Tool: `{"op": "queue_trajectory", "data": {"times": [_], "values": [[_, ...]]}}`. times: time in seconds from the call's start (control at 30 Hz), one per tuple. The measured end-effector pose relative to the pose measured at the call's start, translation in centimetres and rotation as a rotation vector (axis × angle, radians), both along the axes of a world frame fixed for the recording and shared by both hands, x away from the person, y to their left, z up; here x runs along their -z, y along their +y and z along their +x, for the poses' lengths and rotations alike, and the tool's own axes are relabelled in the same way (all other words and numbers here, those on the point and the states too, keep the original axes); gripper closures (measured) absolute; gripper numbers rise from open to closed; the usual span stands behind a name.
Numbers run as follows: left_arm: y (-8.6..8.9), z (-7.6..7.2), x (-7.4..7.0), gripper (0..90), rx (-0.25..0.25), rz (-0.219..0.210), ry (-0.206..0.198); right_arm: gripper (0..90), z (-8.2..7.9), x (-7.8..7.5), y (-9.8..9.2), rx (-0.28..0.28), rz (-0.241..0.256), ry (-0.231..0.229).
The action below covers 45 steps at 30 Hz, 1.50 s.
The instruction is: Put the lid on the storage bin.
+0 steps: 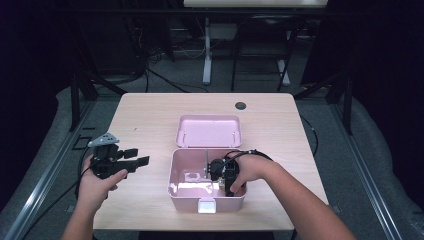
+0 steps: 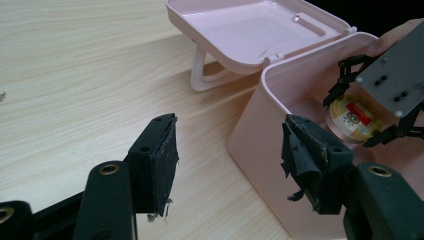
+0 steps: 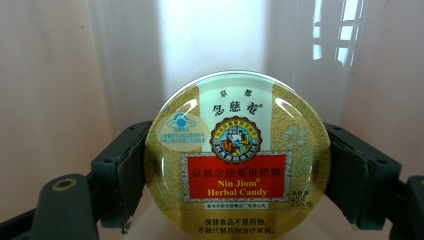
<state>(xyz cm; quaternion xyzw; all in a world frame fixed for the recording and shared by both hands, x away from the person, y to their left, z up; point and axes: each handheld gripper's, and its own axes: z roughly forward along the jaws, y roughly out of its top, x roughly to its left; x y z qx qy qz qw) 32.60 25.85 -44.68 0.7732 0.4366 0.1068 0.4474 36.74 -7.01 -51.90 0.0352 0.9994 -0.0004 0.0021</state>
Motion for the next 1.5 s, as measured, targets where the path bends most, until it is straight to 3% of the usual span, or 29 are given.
{"op": "queue_trajectory", "data": {"times": [0.37,0.47,0.77,1.03,1.17,1.27,1.4,1.5], "values": [[0.0,0.0,0.0,39.2,0.001,0.001,0.002,19.3,0.1,0.0,0.0,0.007,0.0,0.002],[0.0,0.0,0.0,39.2,-0.002,0.003,0.003,14.5,0.1,-0.1,0.1,0.021,-0.002,0.005],[0.0,0.0,0.0,39.3,0.0,0.001,0.002,17.1,0.0,-0.8,-0.1,0.028,0.023,-0.003],[-0.1,0.0,0.0,39.2,0.006,0.003,0.005,20.2,-0.2,-2.3,0.0,0.029,0.032,-0.027],[-0.2,0.0,0.1,39.3,0.002,0.004,0.004,21.6,-0.5,-3.6,0.0,0.028,0.073,-0.038],[-0.3,0.0,0.2,40.2,0.005,0.015,0.001,21.9,-0.8,-4.4,0.0,0.025,0.077,-0.06],[-0.4,-0.1,0.1,42.0,0.015,0.024,-0.01,22.0,-0.9,-5.3,0.0,0.06,0.085,-0.08],[-0.4,-0.1,0.0,42.3,0.015,0.026,-0.015,22.9,-1.0,-5.8,0.0,0.057,0.097,-0.089]]}}
